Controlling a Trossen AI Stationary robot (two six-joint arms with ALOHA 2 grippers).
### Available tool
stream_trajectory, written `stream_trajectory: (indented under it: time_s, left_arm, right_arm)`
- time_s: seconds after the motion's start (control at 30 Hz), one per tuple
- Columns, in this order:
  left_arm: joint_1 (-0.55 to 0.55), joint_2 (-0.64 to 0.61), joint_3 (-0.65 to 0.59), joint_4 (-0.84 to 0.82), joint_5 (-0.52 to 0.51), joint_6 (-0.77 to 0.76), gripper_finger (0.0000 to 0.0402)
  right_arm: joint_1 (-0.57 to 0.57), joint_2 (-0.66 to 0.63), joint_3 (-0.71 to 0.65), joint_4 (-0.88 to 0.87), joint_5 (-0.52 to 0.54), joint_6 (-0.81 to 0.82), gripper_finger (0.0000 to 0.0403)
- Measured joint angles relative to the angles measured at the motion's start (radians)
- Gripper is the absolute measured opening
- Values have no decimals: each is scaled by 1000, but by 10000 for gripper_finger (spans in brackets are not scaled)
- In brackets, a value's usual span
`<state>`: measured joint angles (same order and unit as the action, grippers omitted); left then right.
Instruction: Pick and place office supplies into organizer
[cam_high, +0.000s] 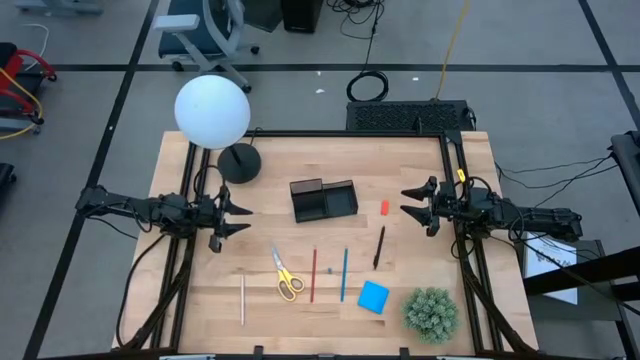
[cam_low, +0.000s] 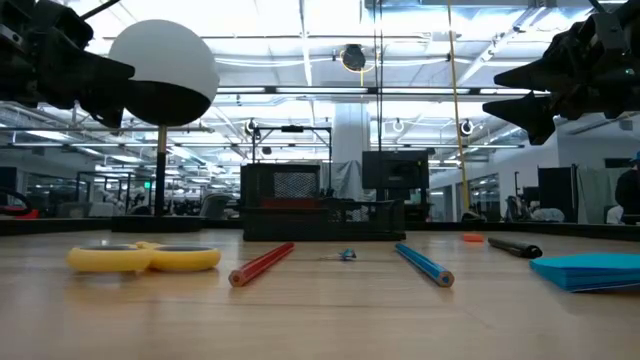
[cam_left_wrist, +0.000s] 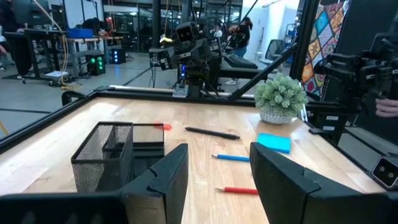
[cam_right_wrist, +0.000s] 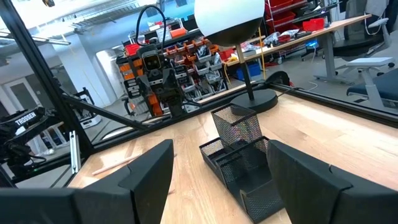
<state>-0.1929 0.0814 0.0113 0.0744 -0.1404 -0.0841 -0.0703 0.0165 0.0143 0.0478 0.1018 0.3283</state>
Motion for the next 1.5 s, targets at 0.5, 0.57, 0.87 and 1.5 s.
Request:
stream_trajectory:
  time_s: [0.5, 0.57, 0.87, 1.5]
  left_arm:
    - [0, 0, 0, 38, -38, -81, 170]
    - [0, 0, 0, 45, -65, -84, 170]
    - [0, 0, 0, 51, -128, -79, 170]
    - [9, 0, 0, 155, -271, -77, 170]
  right_arm:
    - [0, 0, 0, 117, 3, 28, 254]
    - [0, 0, 0, 120, 3, 27, 254]
    - [0, 0, 0, 120, 29, 27, 254]
    - [0, 0, 0, 111, 23, -2, 254]
